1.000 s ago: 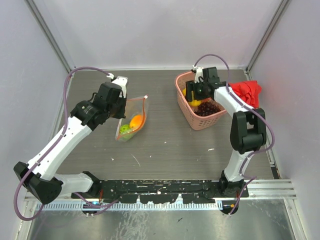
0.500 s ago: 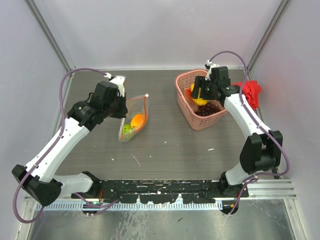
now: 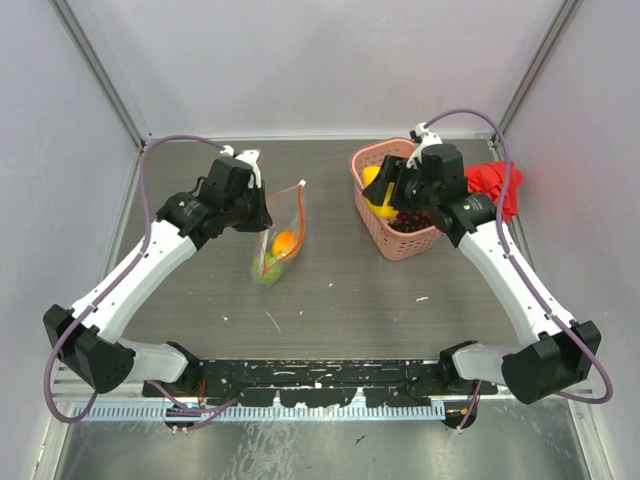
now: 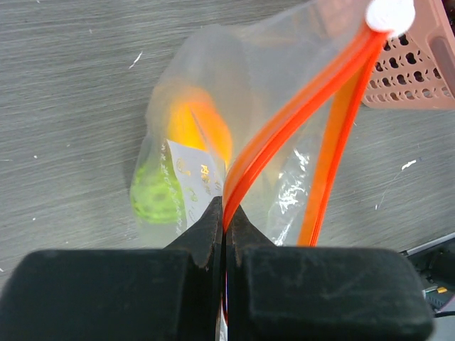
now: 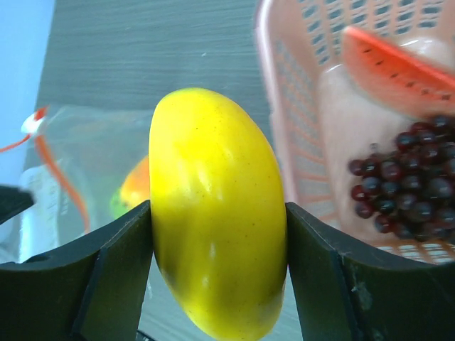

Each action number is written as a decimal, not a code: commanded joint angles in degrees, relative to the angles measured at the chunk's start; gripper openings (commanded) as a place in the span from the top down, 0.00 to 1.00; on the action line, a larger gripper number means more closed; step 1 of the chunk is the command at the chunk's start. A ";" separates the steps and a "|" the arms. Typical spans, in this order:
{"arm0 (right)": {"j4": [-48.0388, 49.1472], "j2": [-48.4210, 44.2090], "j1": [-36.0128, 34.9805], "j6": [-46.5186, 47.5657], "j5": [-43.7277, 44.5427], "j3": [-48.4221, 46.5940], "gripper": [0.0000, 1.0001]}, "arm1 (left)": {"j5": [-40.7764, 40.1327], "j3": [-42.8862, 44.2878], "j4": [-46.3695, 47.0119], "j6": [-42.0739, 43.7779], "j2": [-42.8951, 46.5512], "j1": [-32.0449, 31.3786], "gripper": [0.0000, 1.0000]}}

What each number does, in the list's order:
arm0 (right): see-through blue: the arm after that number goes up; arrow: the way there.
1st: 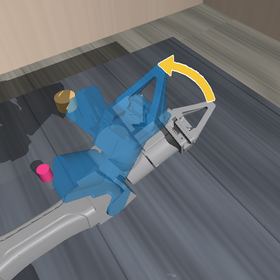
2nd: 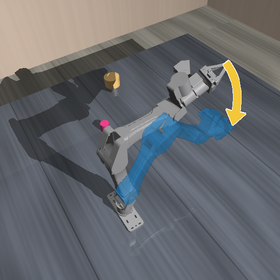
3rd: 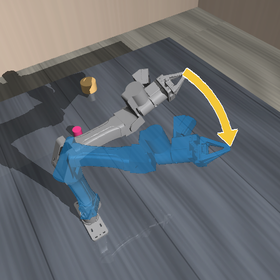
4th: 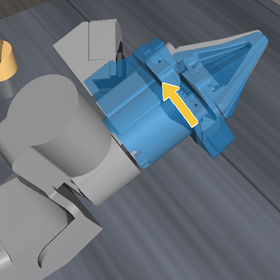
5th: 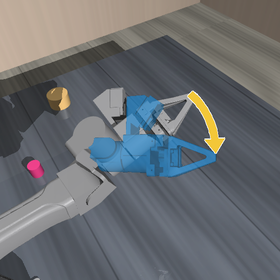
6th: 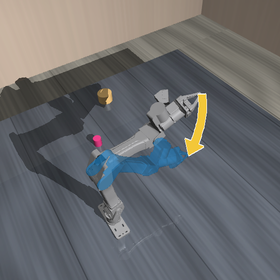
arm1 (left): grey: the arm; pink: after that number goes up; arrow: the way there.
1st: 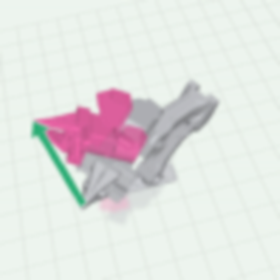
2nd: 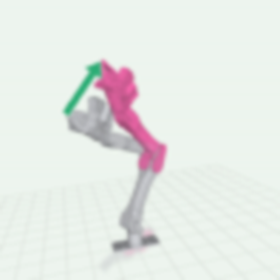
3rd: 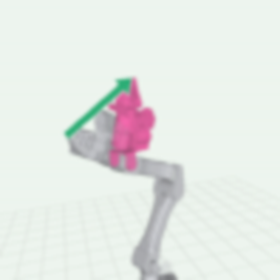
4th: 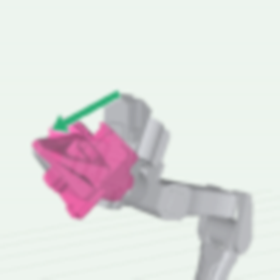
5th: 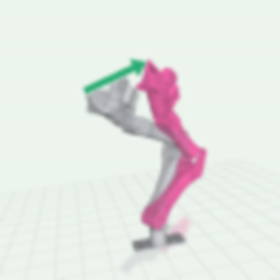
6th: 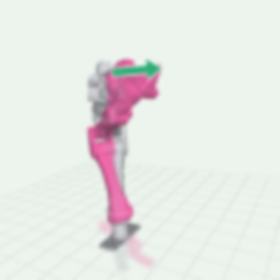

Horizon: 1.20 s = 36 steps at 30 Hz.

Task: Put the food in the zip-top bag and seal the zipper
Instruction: Place the fake fruit in the zipper food storage bag.

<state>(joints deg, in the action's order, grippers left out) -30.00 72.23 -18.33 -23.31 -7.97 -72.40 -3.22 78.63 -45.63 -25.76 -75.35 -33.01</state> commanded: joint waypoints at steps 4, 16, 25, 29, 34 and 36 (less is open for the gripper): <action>0.23 -1.99 -8.82 -6.33 -1.91 -2.90 0.72 | -0.36 4.00 4.69 -3.39 -2.78 -1.79 1.00; 3.68 3.56 -19.07 -14.06 -4.94 -5.53 0.73 | -4.75 7.94 3.14 -2.48 -4.47 -4.37 1.00; 6.04 6.13 -21.25 -21.13 -7.22 -4.79 0.76 | -7.77 7.34 3.18 -2.11 -3.99 -5.53 1.00; 6.60 8.26 -21.72 -24.86 -8.63 -4.73 0.77 | -8.44 6.21 3.93 -1.14 -3.29 -6.57 1.00; 10.08 9.34 -22.08 -29.78 -9.69 -3.34 0.77 | -9.68 4.75 4.46 0.78 -2.01 -8.05 1.00; 11.08 9.41 -22.10 -31.15 -8.72 -2.76 0.77 | -10.04 3.70 4.93 1.49 -1.31 -8.66 1.00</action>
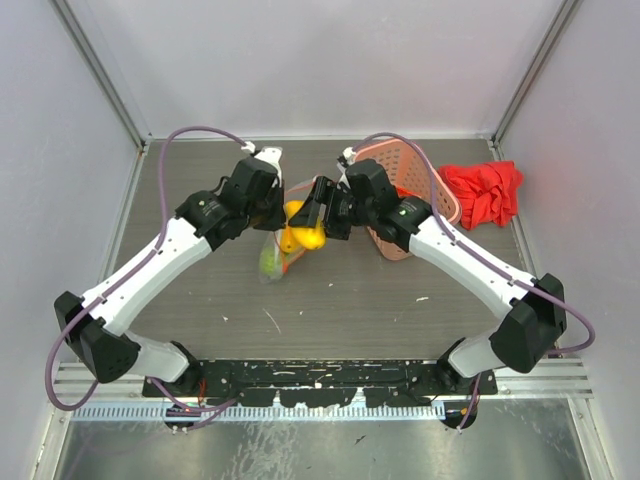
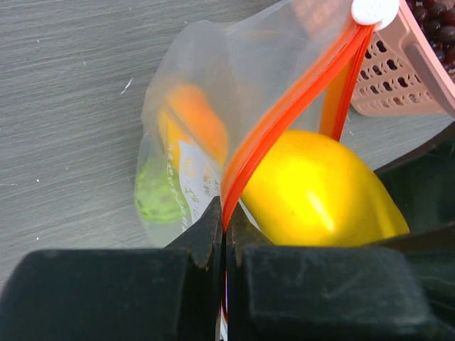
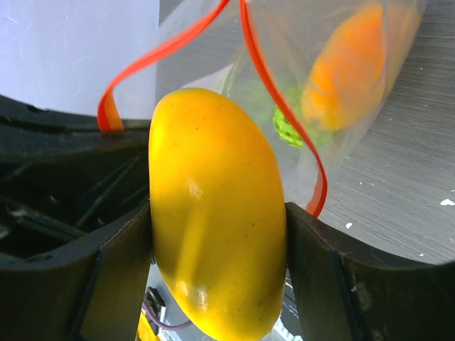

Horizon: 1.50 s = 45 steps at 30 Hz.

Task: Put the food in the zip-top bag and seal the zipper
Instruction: Place the fake fruit in the zipper food storage bag.

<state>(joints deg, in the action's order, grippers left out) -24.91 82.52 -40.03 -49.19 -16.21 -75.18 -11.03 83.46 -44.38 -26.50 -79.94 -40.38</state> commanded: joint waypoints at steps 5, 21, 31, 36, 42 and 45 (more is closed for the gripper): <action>9.09 -1.00 -0.38 -8.45 2.75 2.23 0.75 | -2.22 -3.27 4.57 3.72 5.05 -3.48 1.00; 12.62 3.69 -0.31 -11.33 8.02 3.14 0.60 | 5.26 -7.01 6.09 4.04 9.82 -7.19 1.00; 13.58 4.83 -0.33 -10.22 8.33 2.68 0.29 | 6.43 -5.95 4.15 0.96 10.08 -7.29 1.00; 12.94 4.13 -0.32 -8.78 8.26 2.75 0.16 | 3.90 -5.75 2.94 -0.65 9.98 -7.22 1.00; 10.78 2.98 -0.36 -6.46 9.14 1.92 0.00 | 0.65 -5.39 1.22 -1.78 9.48 -6.90 1.00; 9.98 2.24 -0.32 -5.37 9.26 1.83 0.00 | -0.34 -5.36 0.41 -2.18 9.54 -6.16 1.00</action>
<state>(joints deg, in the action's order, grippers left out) -15.29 87.37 -40.27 -57.06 -8.58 -70.22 -8.51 76.01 -44.51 -27.66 -71.44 -47.18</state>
